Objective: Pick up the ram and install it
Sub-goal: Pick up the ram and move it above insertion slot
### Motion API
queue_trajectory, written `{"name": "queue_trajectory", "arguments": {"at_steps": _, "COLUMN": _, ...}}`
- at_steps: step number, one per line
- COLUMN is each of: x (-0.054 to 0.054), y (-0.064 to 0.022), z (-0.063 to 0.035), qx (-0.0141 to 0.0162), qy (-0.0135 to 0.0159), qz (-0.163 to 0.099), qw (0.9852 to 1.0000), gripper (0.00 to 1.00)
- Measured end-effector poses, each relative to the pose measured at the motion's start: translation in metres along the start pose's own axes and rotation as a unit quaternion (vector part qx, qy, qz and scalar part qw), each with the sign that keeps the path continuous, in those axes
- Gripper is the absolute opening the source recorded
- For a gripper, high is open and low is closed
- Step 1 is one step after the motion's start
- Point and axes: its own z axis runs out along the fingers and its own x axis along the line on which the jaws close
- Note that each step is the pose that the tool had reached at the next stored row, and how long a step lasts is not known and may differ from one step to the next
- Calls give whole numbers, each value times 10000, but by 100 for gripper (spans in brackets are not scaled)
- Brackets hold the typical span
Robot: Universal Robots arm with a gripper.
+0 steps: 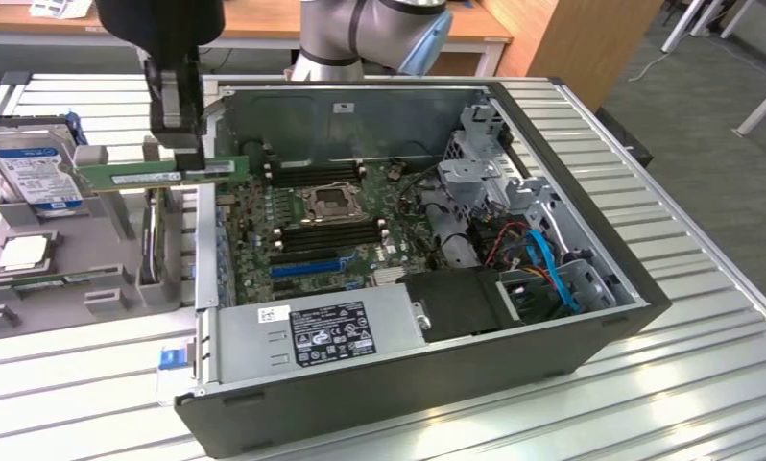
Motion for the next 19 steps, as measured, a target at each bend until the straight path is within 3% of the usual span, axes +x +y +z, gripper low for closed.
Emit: {"name": "queue_trajectory", "arguments": {"at_steps": 19, "x": 2, "y": -361, "z": -16, "qx": 0, "qy": 0, "qz": -2, "qw": 10000, "gripper": 12}}
